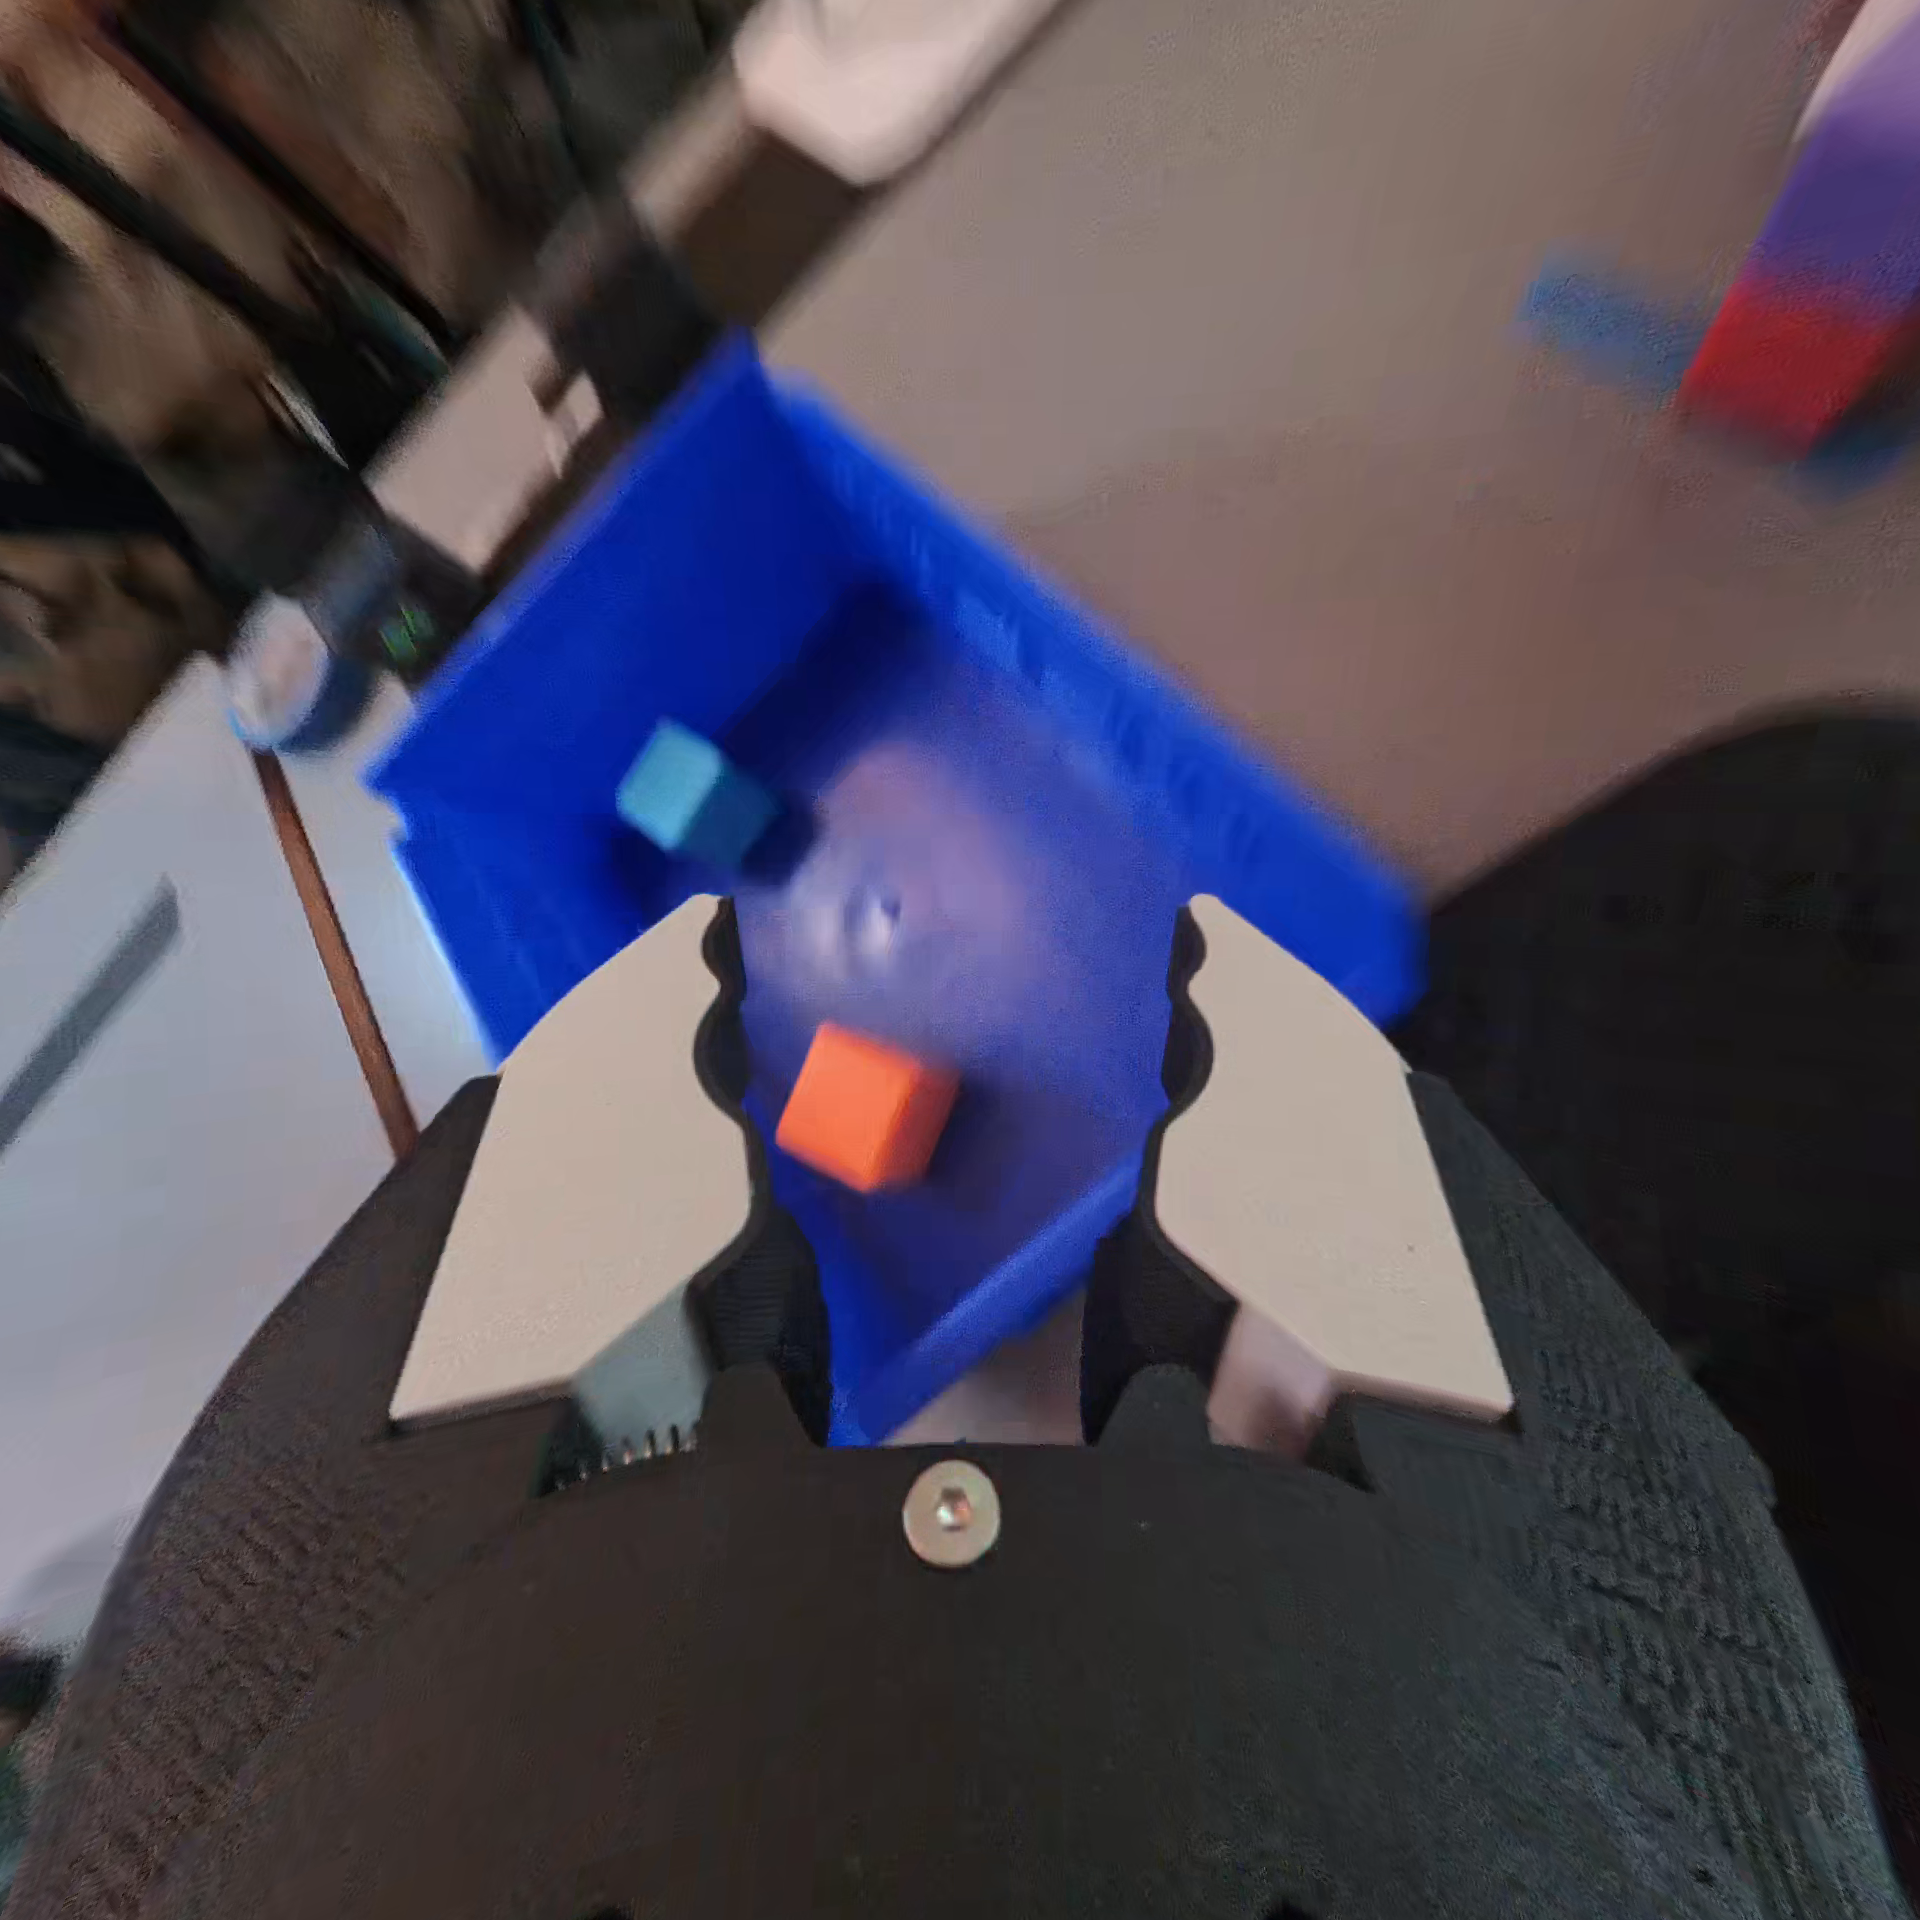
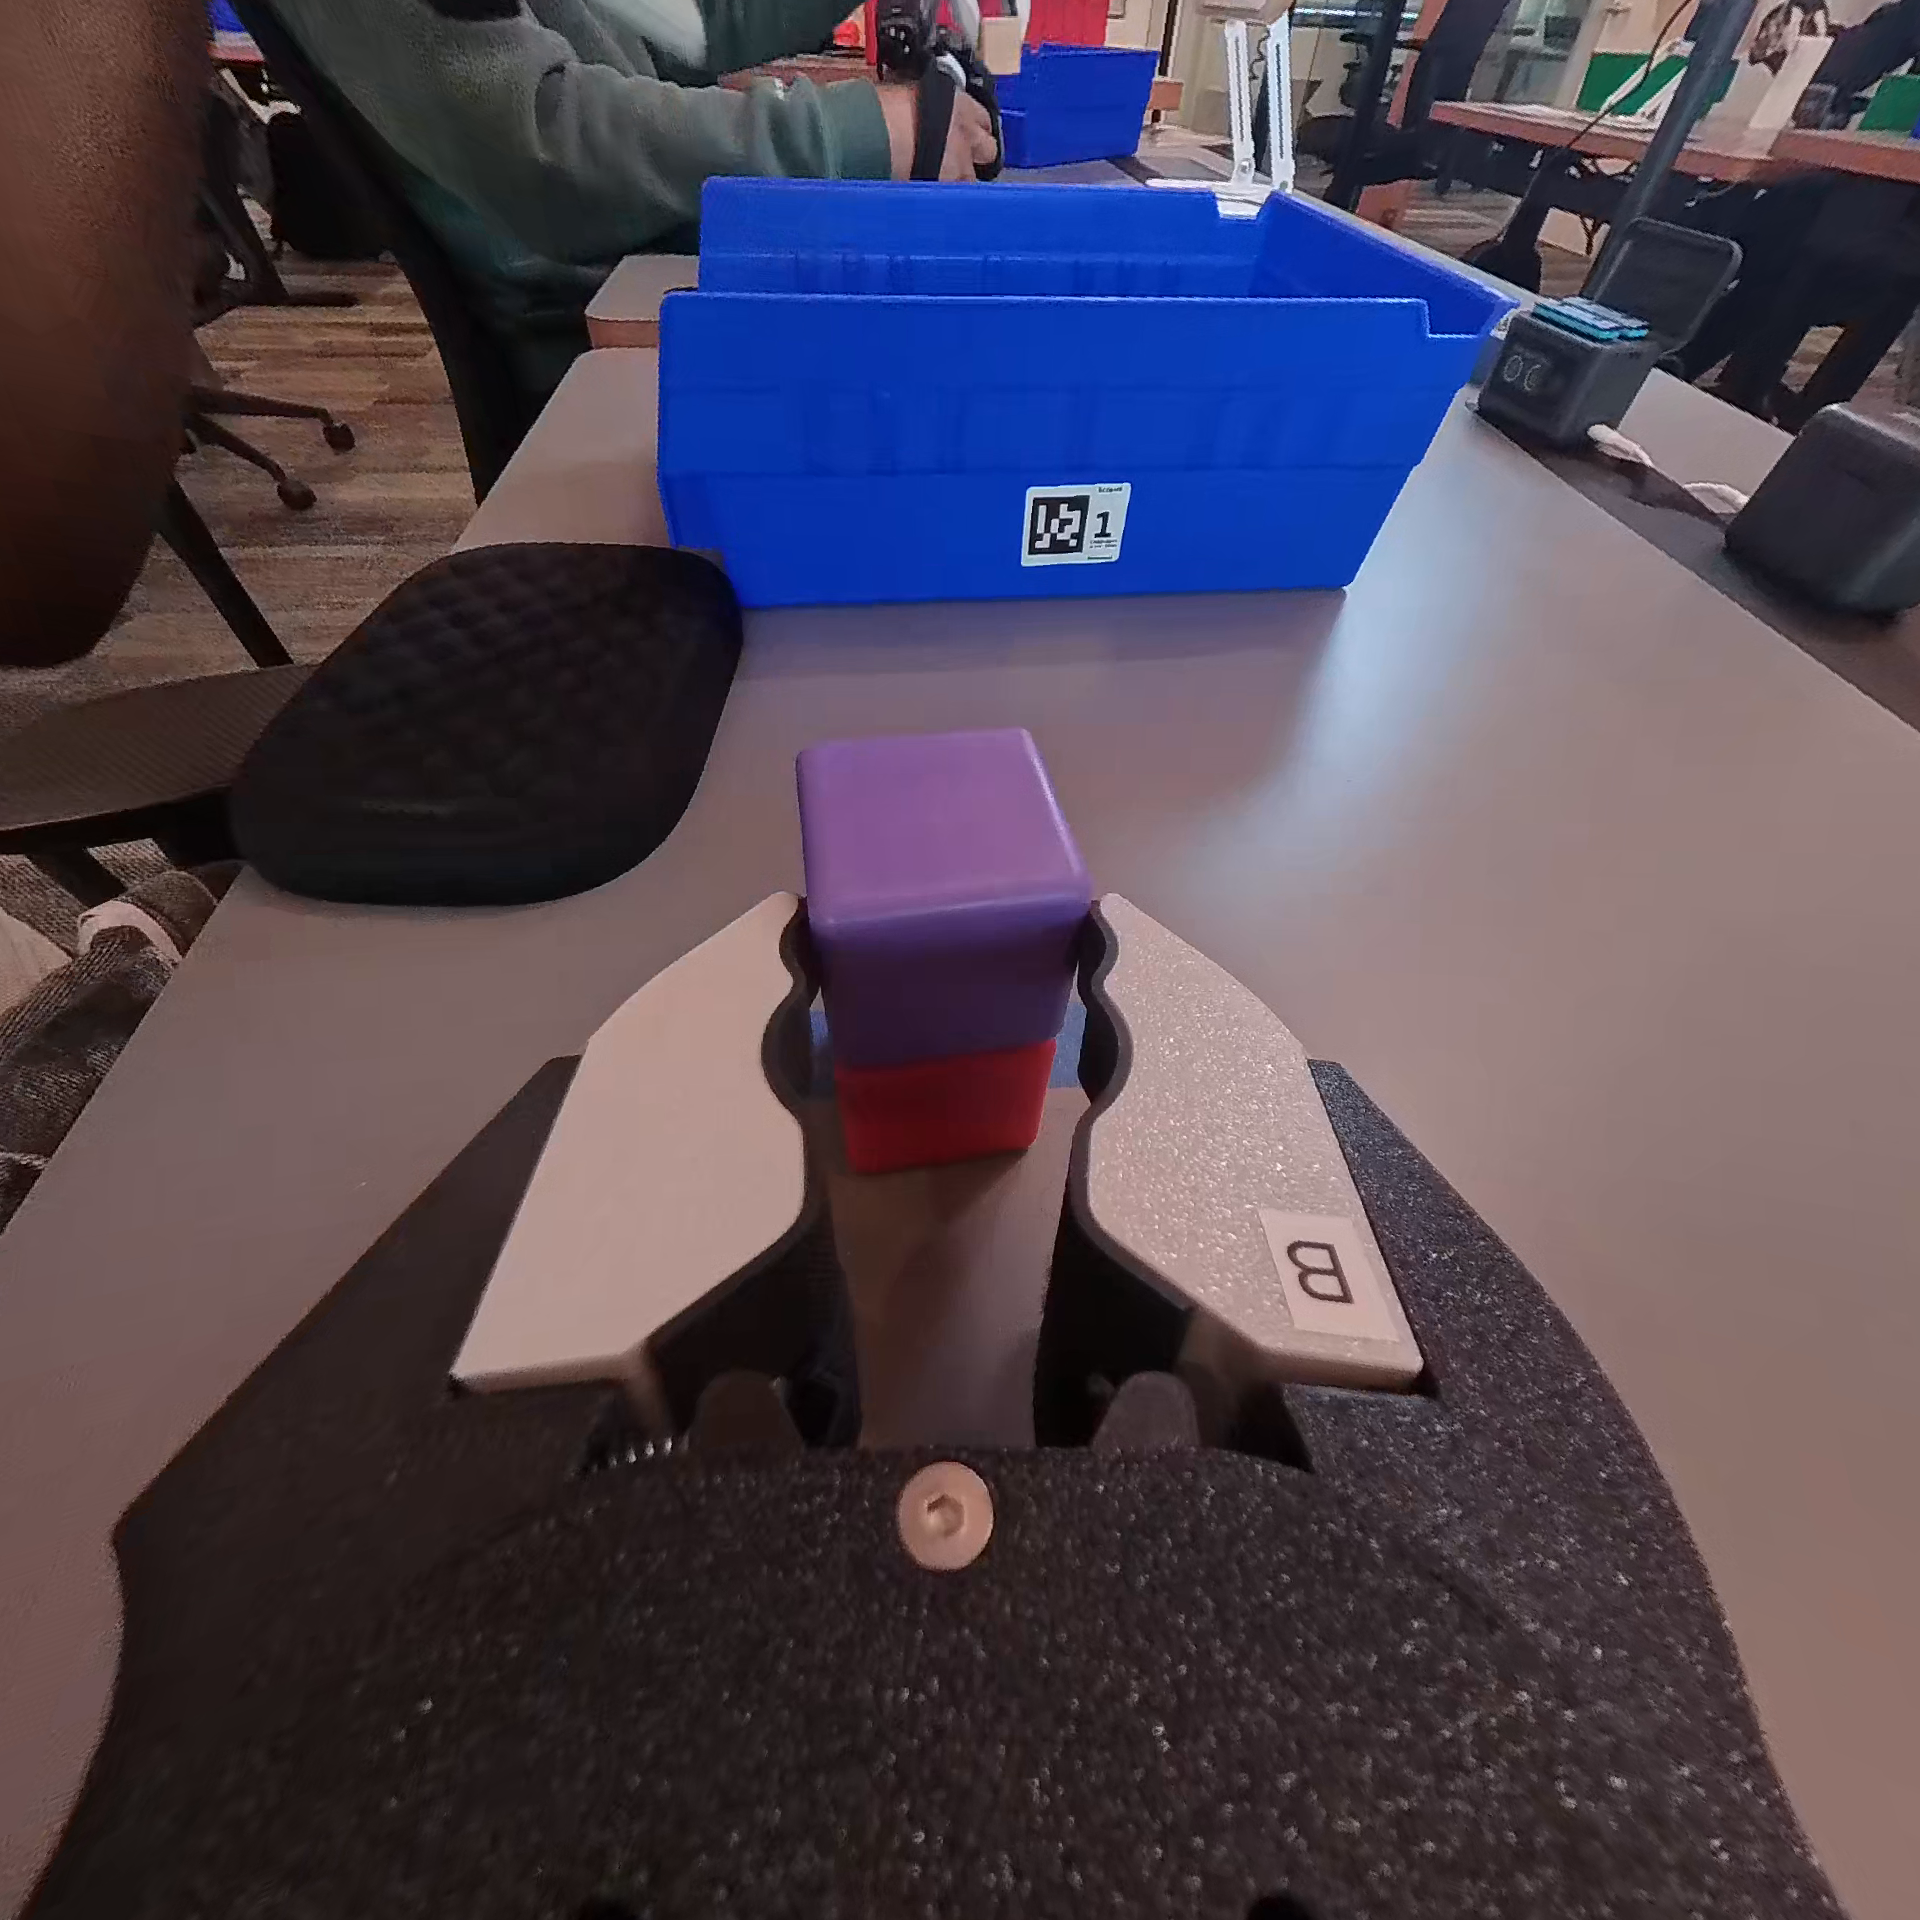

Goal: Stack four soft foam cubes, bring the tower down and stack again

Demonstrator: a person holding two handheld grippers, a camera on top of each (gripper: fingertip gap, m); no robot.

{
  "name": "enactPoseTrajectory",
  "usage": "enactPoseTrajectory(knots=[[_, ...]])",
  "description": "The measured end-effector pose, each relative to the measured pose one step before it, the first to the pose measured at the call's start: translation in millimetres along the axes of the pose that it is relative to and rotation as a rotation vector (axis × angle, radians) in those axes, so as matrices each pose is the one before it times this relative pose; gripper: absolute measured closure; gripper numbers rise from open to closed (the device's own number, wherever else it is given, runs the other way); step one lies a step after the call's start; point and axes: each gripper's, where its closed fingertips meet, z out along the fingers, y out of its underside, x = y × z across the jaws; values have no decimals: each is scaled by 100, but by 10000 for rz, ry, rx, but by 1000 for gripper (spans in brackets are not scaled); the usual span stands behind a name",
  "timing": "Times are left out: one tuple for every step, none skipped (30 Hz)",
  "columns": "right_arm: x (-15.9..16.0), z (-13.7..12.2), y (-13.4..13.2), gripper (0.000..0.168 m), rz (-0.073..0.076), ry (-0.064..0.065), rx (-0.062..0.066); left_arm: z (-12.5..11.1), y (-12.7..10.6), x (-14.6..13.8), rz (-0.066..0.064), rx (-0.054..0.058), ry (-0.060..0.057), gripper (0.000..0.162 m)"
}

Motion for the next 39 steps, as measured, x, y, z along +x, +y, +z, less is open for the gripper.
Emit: enactPoseTrajectory(knots=[[-53, -32, 8, 120, -38, 3, -2, 539, 2455, -1115, 239, -1059, 463, 83], [-33, -27, 2, 120, -19, 7, 4, 729, 1739, -897, 229, -824, 408, 83], [-35, -19, -2, 119, -6, 7, 5, 811, 1188, -628, 167, -687, 360, 83], [-29, -20, 11, 119, -6, 7, -6, 804, 796, -286, 158, -638, 326, 84], [-15, -10, 4, 120, -19, 10, -22, 790, 459, -85, 179, -523, 243, 86], [-25, -10, -3, 120, -34, 11, -26, 829, 313, -66, 230, -473, 140, 87], [-14, -2, -1, 120, -34, 9, -20, 883, 337, -187, 242, -493, 25, 88], [-11, -6, 2, 120, -18, 9, -11, 982, 495, -262, 161, -529, 12, 88], [-13, -2, -1, 120, -1, 11, 0, 1034, 608, -285, 33, -541, 48, 88], [4, 0, 10, 120, 13, 11, 10, 1032, 567, -206, -34, -461, 110, 88], [1, -10, 3, 120, 20, 6, 10, 973, 505, -157, -22, -378, 118, 89], [-5, -7, 7, 120, 11, 2, 5, 850, 389, -93, 15, -258, 109, 92], [3, -3, -4, 120, 2, -2, 5, 667, 229, 85, 79, -131, 207, 102], [9, 8, 4, 120, 16, -5, 5, 312, 60, -1, 69, -1, 121, 111], [30, 12, 17, 120, 37, -10, 4, -62, 22, -47, -44, 41, 85, 112], [33, 5, 2, 120, 45, -15, 0, -228, -26, 78, 16, 77, 117, 112], [24, 17, 12, 120, 33, -17, -4, -414, -227, 13, 60, 176, 13, 112], [6, 4, 7, 119, 11, -16, -7, -673, -448, -59, -26, 258, -51, 112], [-4, 10, -2, 120, -5, -10, -11, -949, -667, 22, -88, 286, -49, 112], [-9, 9, -1, 119, -1, -1, -11, -1215, -990, 116, -54, 348, -82, 112], [-2, 22, 2, 120, 3, 1, -8, -1424, -1443, 328, 6, 439, -92, 112], [-21, 24, -9, 120, -1, 0, -9, -1506, -1895, 536, 99, 518, -91, 112], [-13, 29, -8, 120, 0, 2, -11, -1450, -2290, 722, 183, 571, -77, 112], [-8, 16, -5, 120, 0, 6, -10, -1221, -2557, 898, 196, 549, -11, 112], [-6, 10, -4, 120, -3, 11, -9, -850, -2658, 1010, 119, 449, 70, 112], [-4, 1, 0, 120, -7, 15, -11, -473, -2600, 1186, 21, 318, 218, 112], [-7, 1, -1, 120, -15, 19, -11, -114, -2542, 1436, 41, 283, 433, 112], [-14, -12, 0, 120, -22, 21, -8, 232, -2362, 1632, 246, 231, 585, 112], [-22, -7, 4, 119, -28, 22, -4, 526, -2032, 1511, 517, 70, 509, 112], [-6, -10, -5, 120, -29, 23, -5, 745, -1733, 1184, 664, -98, 332, 112], [-9, -4, -5, 119, -20, 20, -6, 863, -1449, 901, 650, -232, 200, 112], [-6, -6, 6, 120, 3, 19, -6, 868, -1208, 680, 507, -315, 126, 112], [26, -3, 4, 120, 27, 18, -12, 801, -1032, 559, 402, -330, 112, 112], [14, 3, 12, 120, 36, 14, -21, 670, -961, 407, 297, -248, 67, 112], [14, -5, 16, 120, 21, 12, -22, 558, -819, 308, 192, -215, 40, 112], [3, -5, -3, 120, -1, 12, -16, 452, -626, 127, 99, -232, -38, 112], [-3, 0, 1, 120, -7, 16, -12, 365, -417, 26, 61, -255, -102, 112], [1, 1, 6, 120, -2, 16, -6, 283, -356, -22, 32, -198, -120, 112], [-12, -2, 0, 120, -3, 11, 0, 219, -299, 24, -5, -139, -56, 112]])
